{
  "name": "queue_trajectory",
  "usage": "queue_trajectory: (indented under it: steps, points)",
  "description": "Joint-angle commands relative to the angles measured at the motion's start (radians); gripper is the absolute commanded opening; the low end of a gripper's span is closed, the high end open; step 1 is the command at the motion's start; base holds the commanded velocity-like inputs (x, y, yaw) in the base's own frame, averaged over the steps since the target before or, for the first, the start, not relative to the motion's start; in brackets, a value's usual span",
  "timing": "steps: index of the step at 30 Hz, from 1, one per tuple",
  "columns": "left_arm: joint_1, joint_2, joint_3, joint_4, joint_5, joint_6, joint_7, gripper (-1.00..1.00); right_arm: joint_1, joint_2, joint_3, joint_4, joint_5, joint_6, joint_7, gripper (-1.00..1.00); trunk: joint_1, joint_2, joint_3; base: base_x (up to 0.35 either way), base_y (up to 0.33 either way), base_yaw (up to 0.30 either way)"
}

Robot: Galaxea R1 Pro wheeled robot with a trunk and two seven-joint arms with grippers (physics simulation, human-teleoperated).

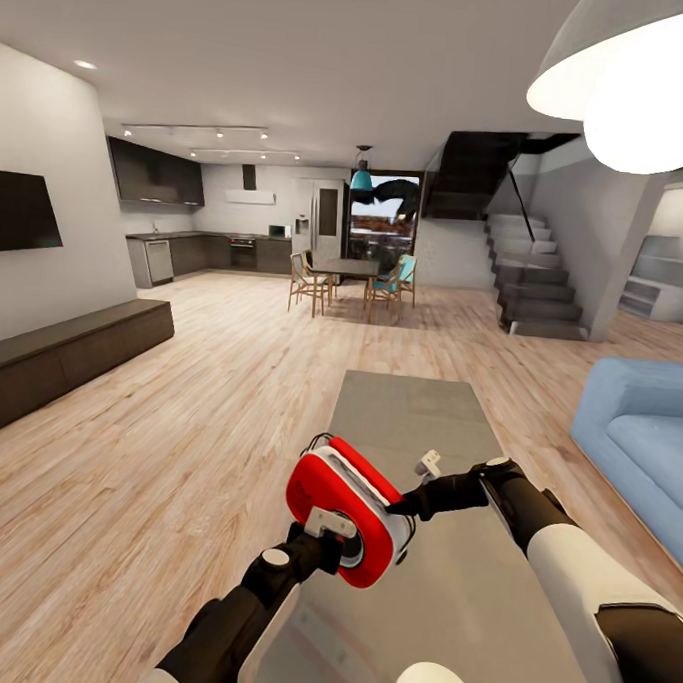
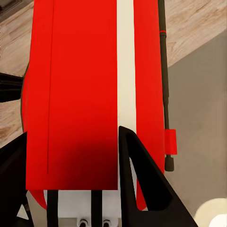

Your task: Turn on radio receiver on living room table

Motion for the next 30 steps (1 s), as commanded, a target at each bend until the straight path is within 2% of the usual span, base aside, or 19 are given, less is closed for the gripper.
queue_trajectory:
  steps: [1, 14, 21, 24, 25, 27, 28, 30]
  points:
    - [0.0, 0.0, 0.0, 0.001, 0.0, 0.0, 0.0, -1.0, 0.0, 0.001, -0.003, -0.001, -0.004, 0.001, 0.0, -1.0, 0.0, 0.0, 0.0, 0.0, 0.0, 0.0]
    - [-0.002, 0.0, -0.002, 0.02, 0.003, -0.001, -0.053, -1.0, 0.0, 0.004, -0.004, -0.001, -0.004, 0.001, 0.0, -1.0, 0.0, 0.0, 0.0, 0.0, 0.0, 0.0]
    - [-0.003, 0.0, 0.002, 0.017, 0.002, -0.018, -0.036, -1.0, 0.0, 0.004, -0.004, -0.001, -0.004, 0.0, -0.01, -1.0, 0.0, 0.0, 0.0, 0.0, 0.0, 0.0]
    - [-0.003, 0.0, 0.038, 0.012, -0.003, -0.025, 0.009, -1.0, 0.0, 0.002, -0.004, -0.001, -0.003, 0.0, -0.026, -1.0, 0.0, 0.0, 0.0, 0.0, 0.0, 0.0]
    - [-0.002, 0.0, 0.064, 0.011, -0.005, -0.026, 0.028, -1.0, 0.0, 0.001, -0.004, -0.001, -0.002, 0.0, -0.047, -1.0, 0.0, 0.0, 0.0, 0.0, 0.0, 0.0]
    - [-0.002, 0.0, 0.12, 0.01, -0.007, -0.026, 0.051, -1.0, 0.0, -0.001, -0.004, -0.001, -0.001, 0.0, -0.125, -1.0, 0.0, 0.0, 0.0, 0.0, 0.0, 0.0]
    - [-0.002, 0.0, 0.135, 0.01, -0.008, -0.026, 0.055, -1.0, 0.0, -0.001, -0.004, -0.001, -0.001, 0.0, -0.15, -1.0, 0.0, 0.0, 0.0, 0.0, 0.0, 0.0]
    - [-0.002, 0.0, 0.195, 0.01, -0.009, -0.026, 0.064, -1.0, 0.0, 0.0, -0.002, 0.0, -0.001, 0.002, -0.25, -1.0, 0.0, 0.0, 0.0, 0.0, 0.0, 0.0]
